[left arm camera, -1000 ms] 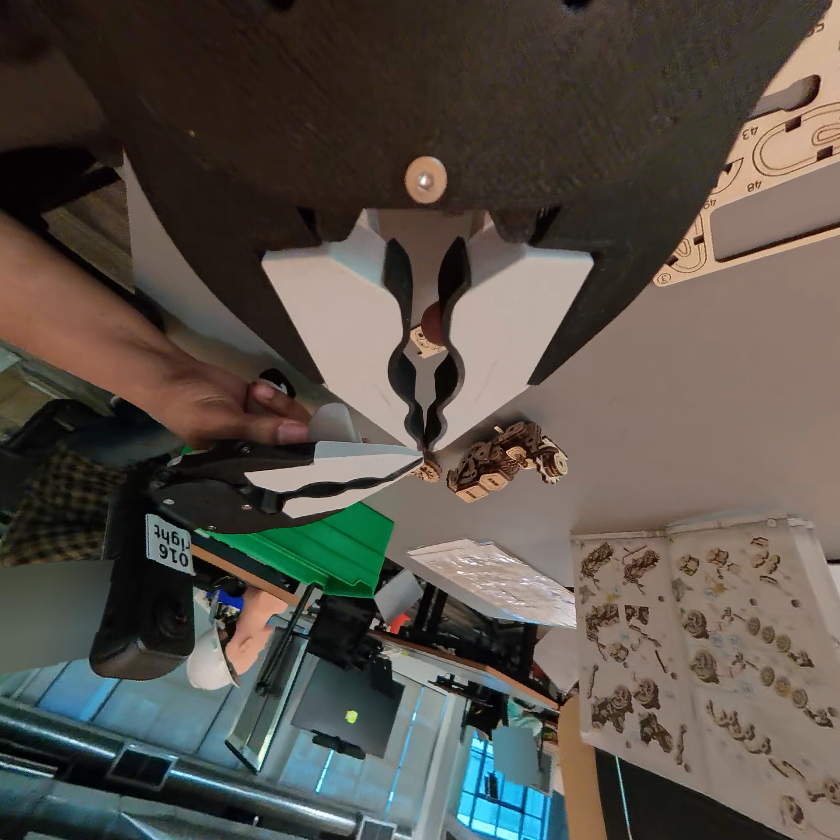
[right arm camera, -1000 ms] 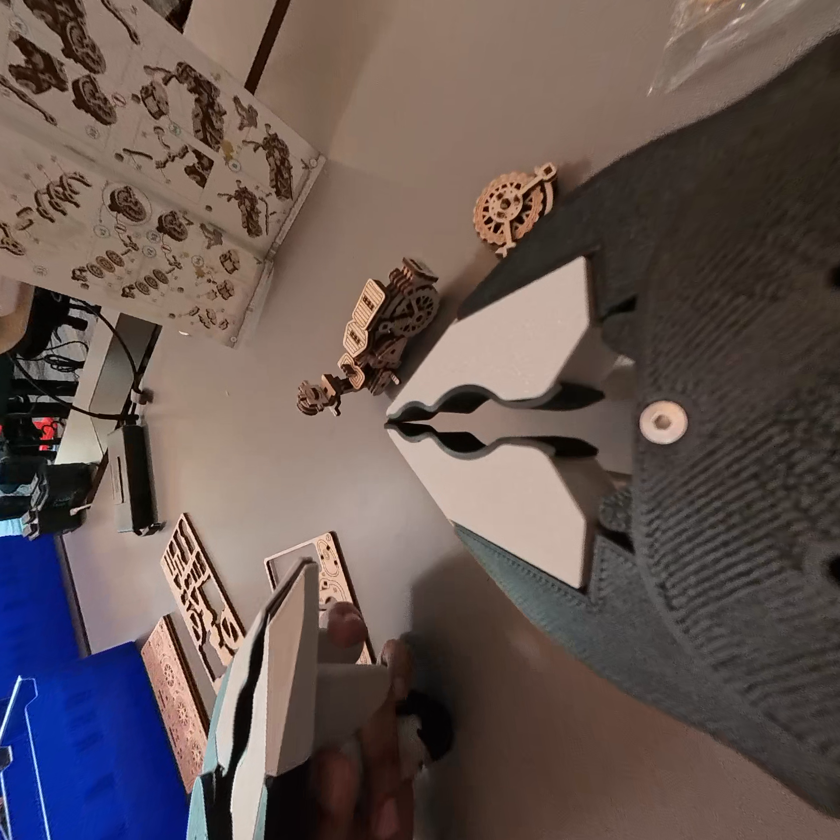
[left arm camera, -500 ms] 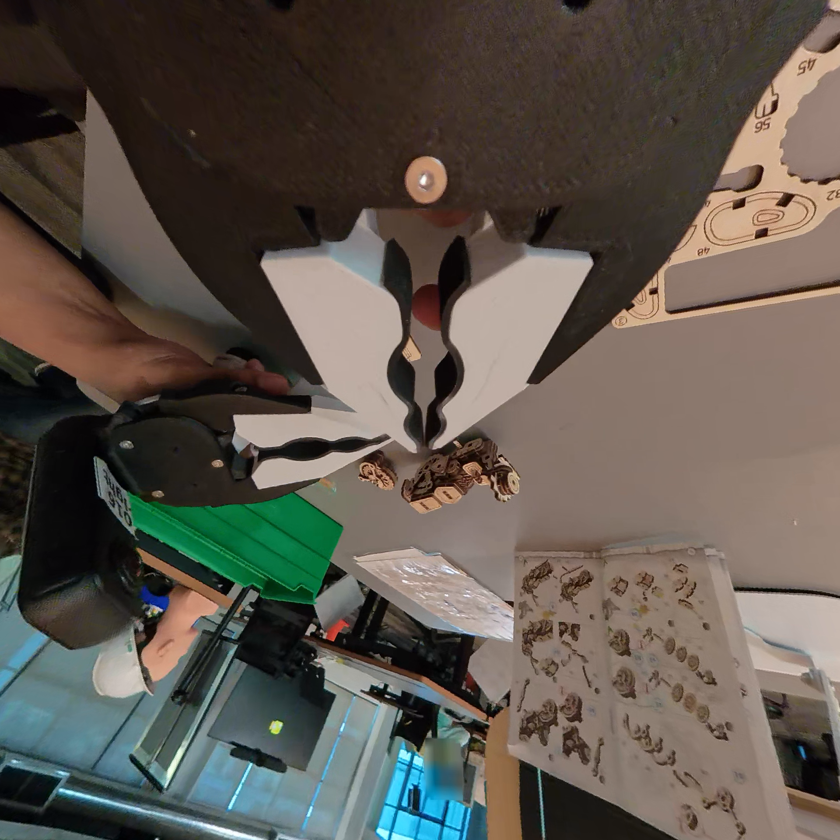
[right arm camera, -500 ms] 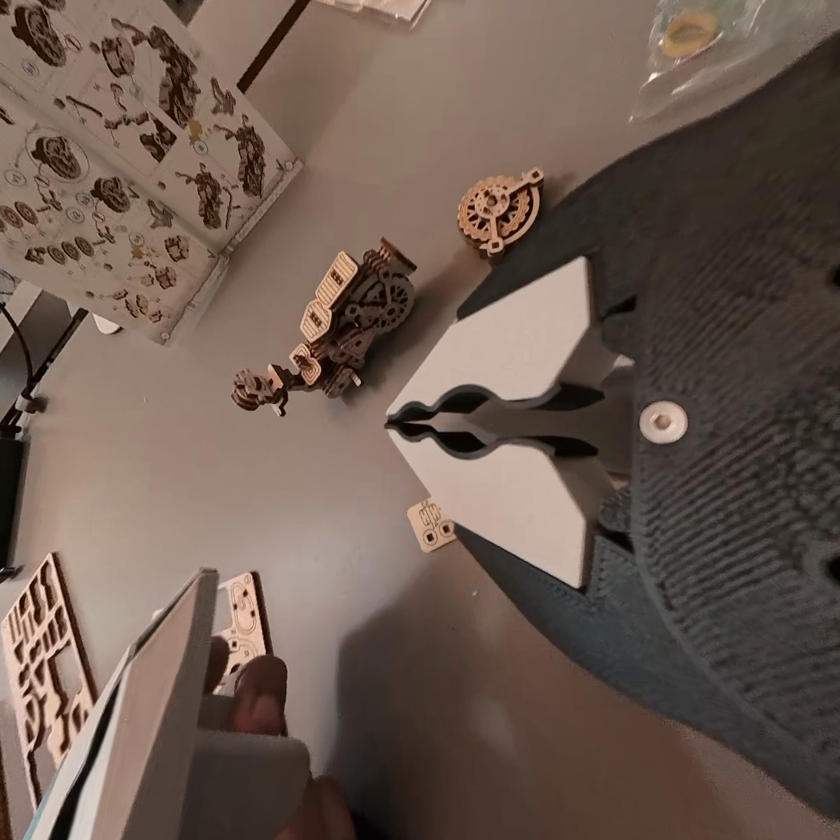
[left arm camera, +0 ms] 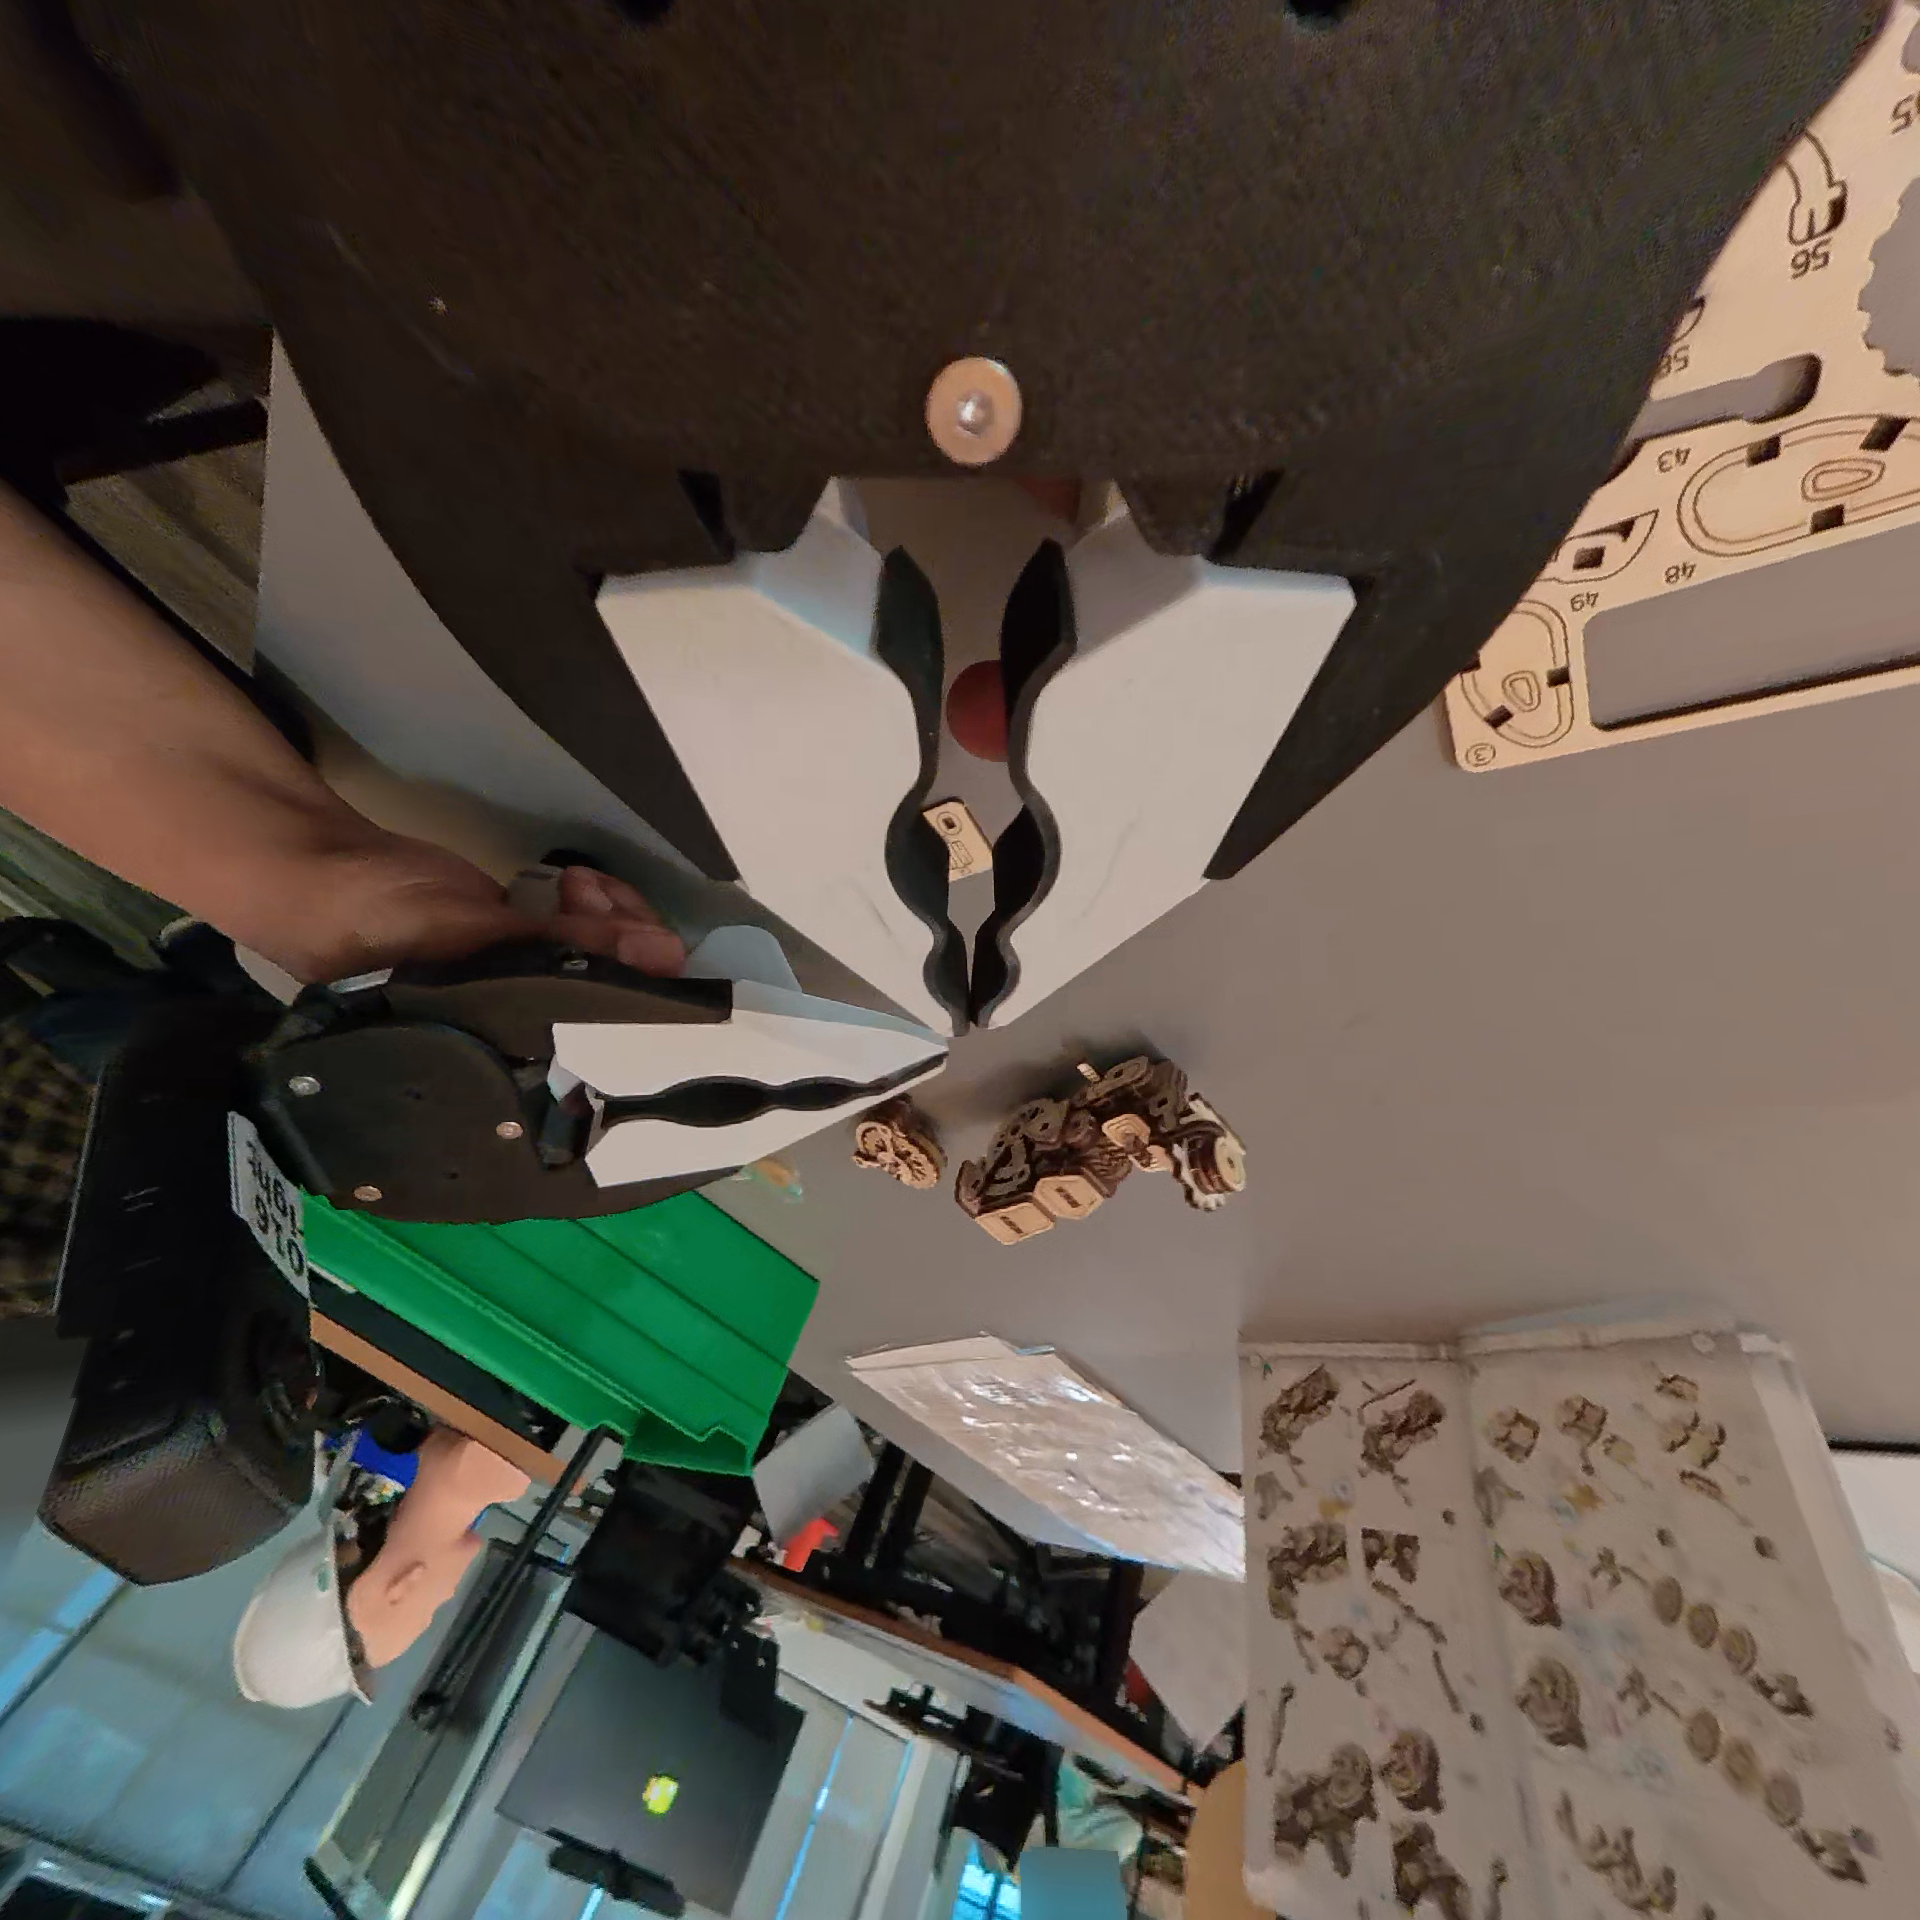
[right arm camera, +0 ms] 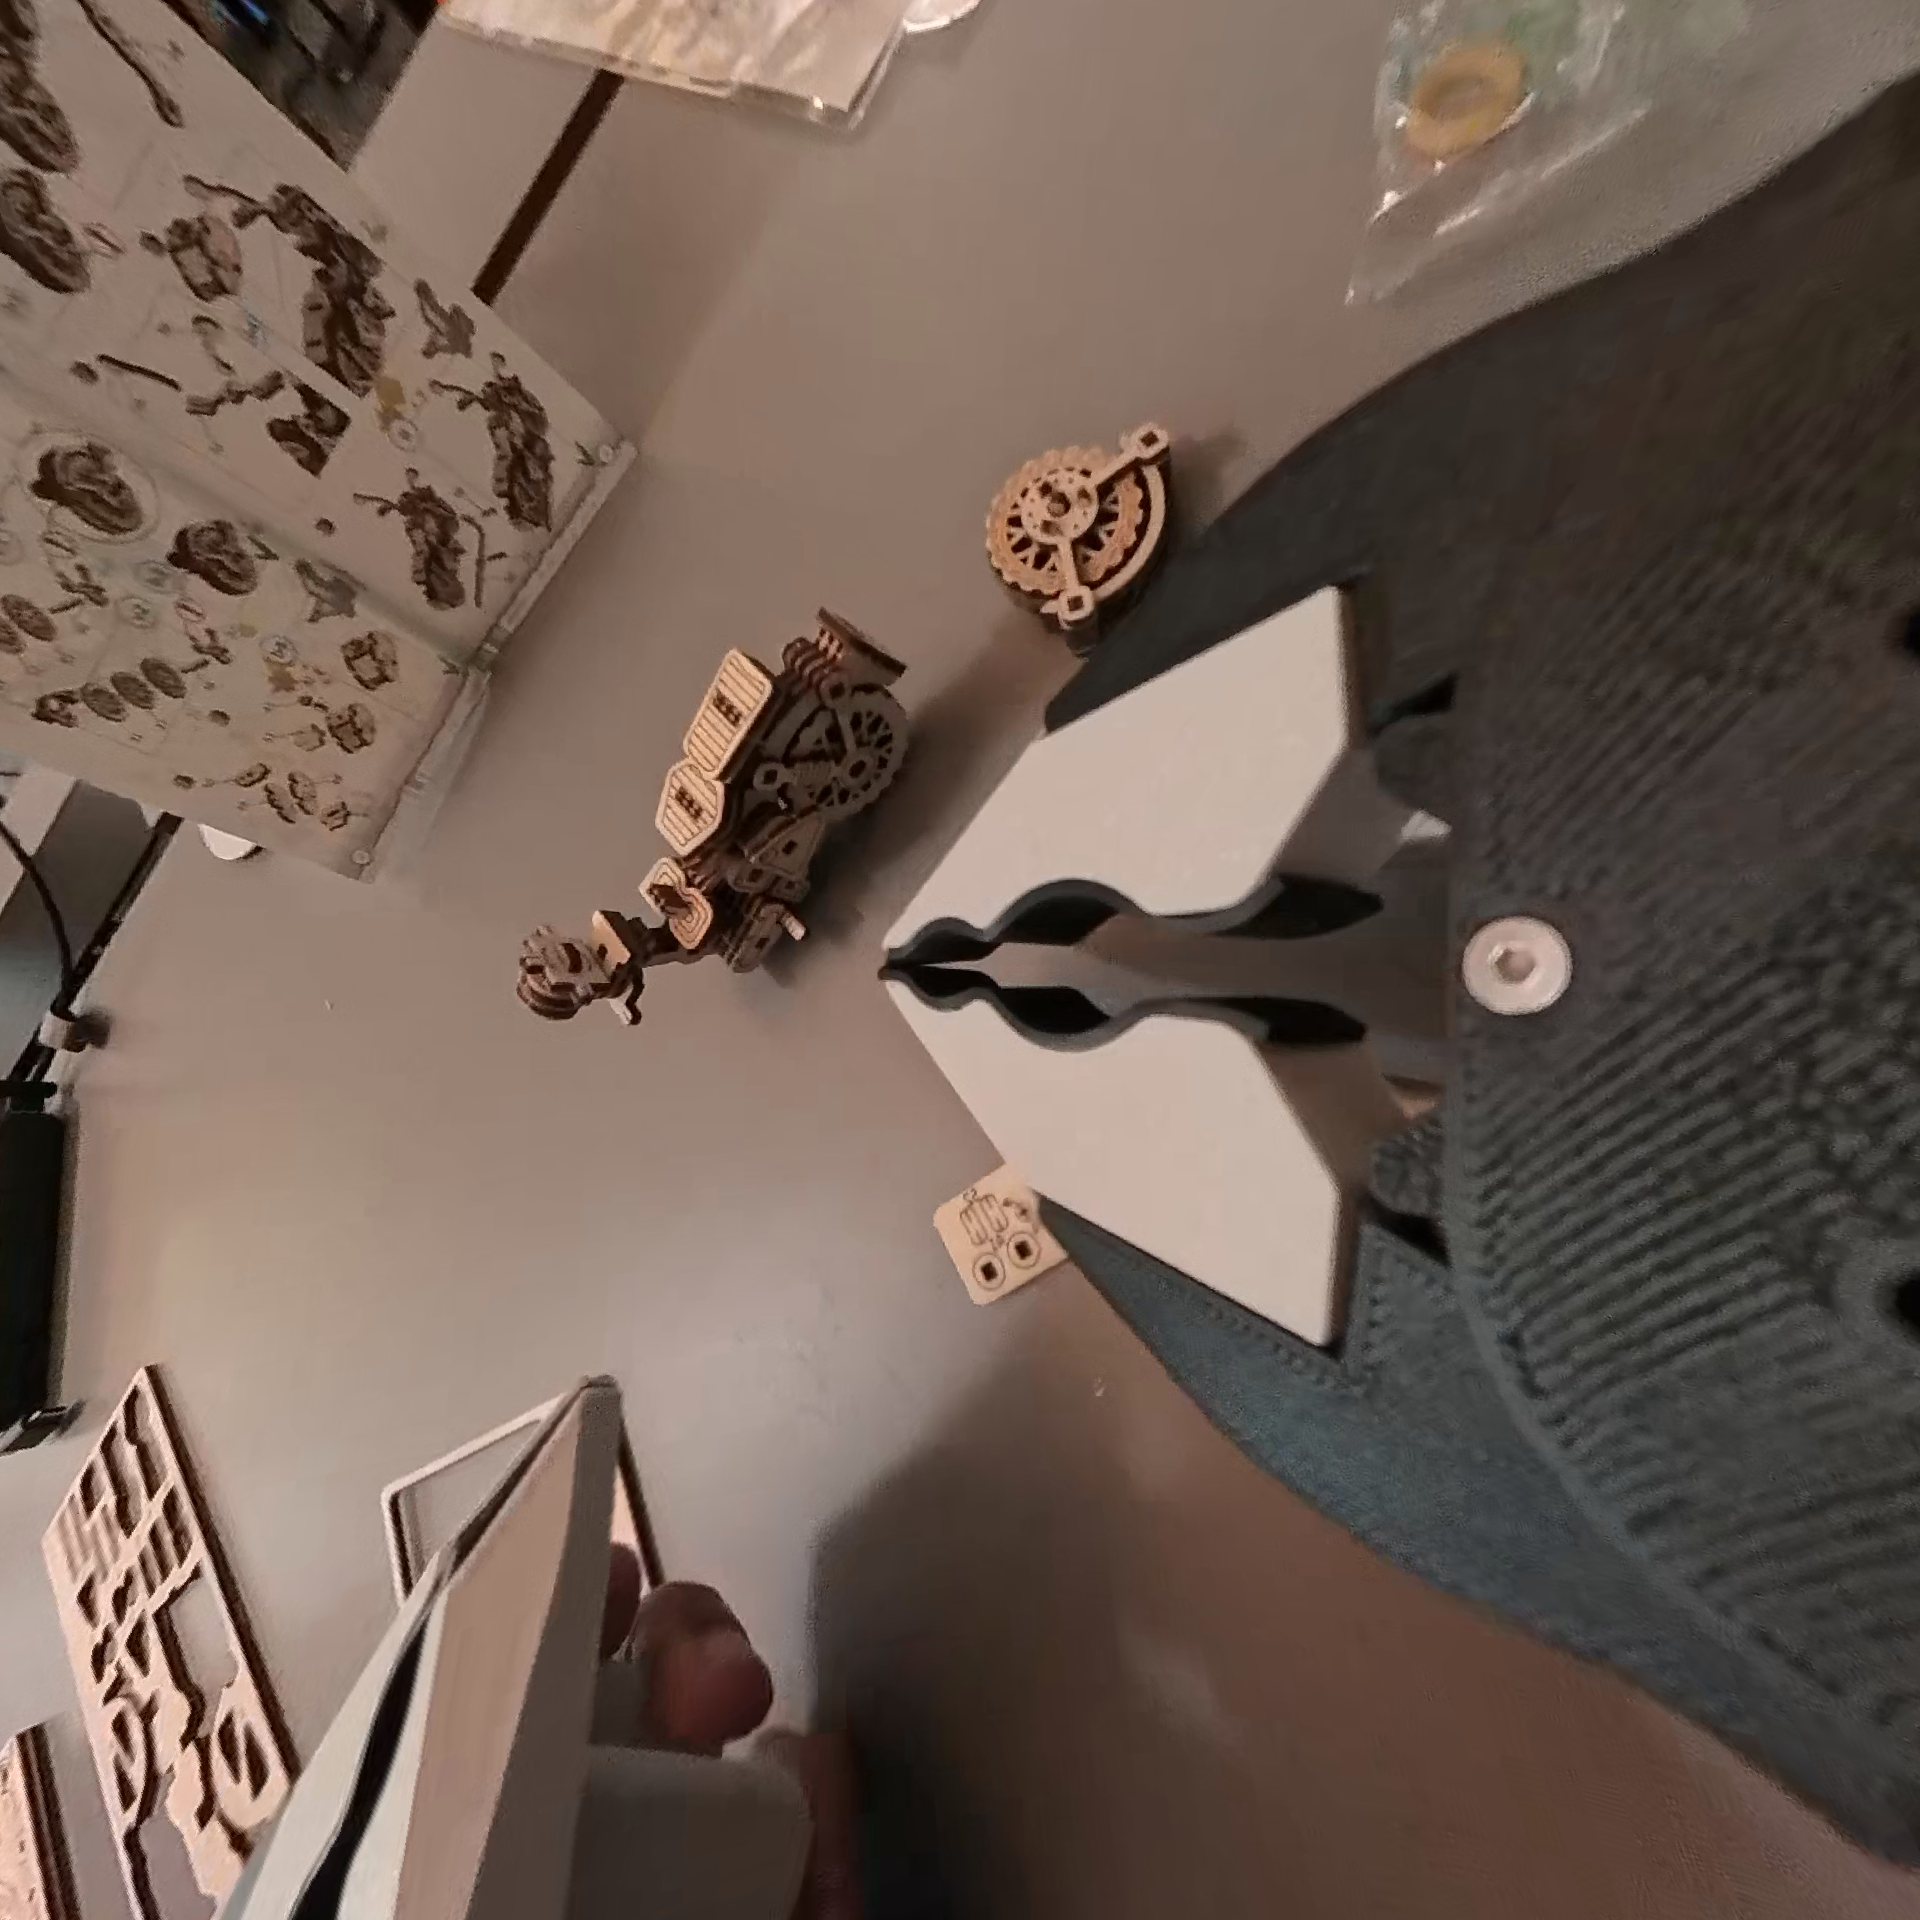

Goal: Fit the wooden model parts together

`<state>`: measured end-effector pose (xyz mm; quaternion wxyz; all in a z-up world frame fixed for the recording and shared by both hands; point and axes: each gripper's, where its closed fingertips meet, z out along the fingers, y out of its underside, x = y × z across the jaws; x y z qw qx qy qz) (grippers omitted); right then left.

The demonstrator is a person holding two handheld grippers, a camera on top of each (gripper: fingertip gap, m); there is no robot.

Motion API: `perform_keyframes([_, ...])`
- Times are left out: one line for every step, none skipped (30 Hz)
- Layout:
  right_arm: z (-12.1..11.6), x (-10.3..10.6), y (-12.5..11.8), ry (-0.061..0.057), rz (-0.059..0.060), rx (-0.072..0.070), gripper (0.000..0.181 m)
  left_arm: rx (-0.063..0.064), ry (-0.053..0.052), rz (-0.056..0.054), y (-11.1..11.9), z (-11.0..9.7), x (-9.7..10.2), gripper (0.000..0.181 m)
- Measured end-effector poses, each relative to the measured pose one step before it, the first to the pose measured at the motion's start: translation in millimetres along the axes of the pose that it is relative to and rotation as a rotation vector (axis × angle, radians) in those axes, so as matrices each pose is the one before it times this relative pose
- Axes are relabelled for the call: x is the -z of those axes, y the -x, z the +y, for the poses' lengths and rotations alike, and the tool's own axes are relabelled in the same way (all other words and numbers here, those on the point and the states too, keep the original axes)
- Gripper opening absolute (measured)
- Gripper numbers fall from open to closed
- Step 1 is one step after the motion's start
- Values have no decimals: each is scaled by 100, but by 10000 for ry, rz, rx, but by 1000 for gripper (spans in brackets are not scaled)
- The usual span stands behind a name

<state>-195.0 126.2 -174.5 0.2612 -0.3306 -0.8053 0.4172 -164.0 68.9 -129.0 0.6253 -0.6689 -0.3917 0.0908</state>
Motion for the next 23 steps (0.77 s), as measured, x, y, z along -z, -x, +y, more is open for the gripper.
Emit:
perform_keyframes([337, -100, -181, 204, 69, -86, 0, 88, 2, -44, 140, 10, -10, 0])
perform_keyframes([337, -113, -156, 210, 59, -78, 0, 88, 11, -30, 124, 7, -9, 0])
perform_keyframes([291, -106, -121, 184, 27, -78, 0, 131, 67, -94, 242, 94, -58, 0])
perform_keyframes([229, -83, -64, 144, -7, -83, 0, 193, 174, -101, 262, 248, -124, 0])
perform_keyframes([163, -47, -38, 99, -32, -88, 0, 230, 236, -38, 206, 342, -159, 0])
perform_keyframes([131, -43, -40, 74, -35, -94, 0, 224, 220, -21, 197, 316, -154, 0])
perform_keyframes([110, -25, -47, 66, -30, -100, 0, 186, 139, -47, 214, 199, -118, 0])
perform_keyframes([110, -40, -45, 68, -31, -100, 0, 154, 79, -82, 248, 104, -63, 0])
perform_keyframes([126, -43, -32, 79, -39, -89, 0, 128, 65, -75, 199, 88, -38, 0])
perform_keyframes([142, -67, 0, 95, -52, -73, 0, 124, 110, -46, 154, 167, -65, 0])
perform_keyframes([154, -87, -2, 103, -38, -62, 0, 122, 179, 1, 79, 267, -101, 0])
perform_keyframes([143, -74, 1, 98, -24, -48, 0, 111, 202, 29, 37, 293, -129, 0])
perform_keyframes([137, -73, 32, 95, -37, -27, 0, 82, 151, 20, 20, 211, -107, 0])
perform_keyframes([123, -62, 74, 87, -51, -11, 0, 46, 85, 10, 17, 123, -62, 0])
perform_keyframes([98, -57, 59, 68, -38, -1, 0, 29, 49, 20, -3, 72, -32, 0])
perform_keyframes([69, -41, 31, 49, -18, 5, 1, 37, 42, 33, -13, 59, -22, 0])
perform_keyframes([38, -31, 36, 33, -10, 9, 1, 51, 35, 32, 7, 56, -24, 0])
perform_keyframes([25, -16, 17, 17, -9, 7, 1, 59, 21, 31, 18, 26, -7, 0])
perform_keyframes([-4, -2, 1, -3, -1, 1, 1, 56, 11, 27, 31, 10, -7, 0])
perform_keyframes([-4, -6, 4, 1, -4, -5, 1, 46, 8, 25, 13, 4, 2, 0])
perform_keyframes([0, -1, 2, 0, -7, -8, 1, 37, 18, 24, 15, 27, -9, 0])
perform_keyframes([5, 3, -1, 1, -10, -10, 1, 24, 32, 28, -19, 49, -21, 0])
perform_keyframes([-4, -7, 0, 1, -9, -10, 1, 14, 37, 32, -29, 49, -22, 0])
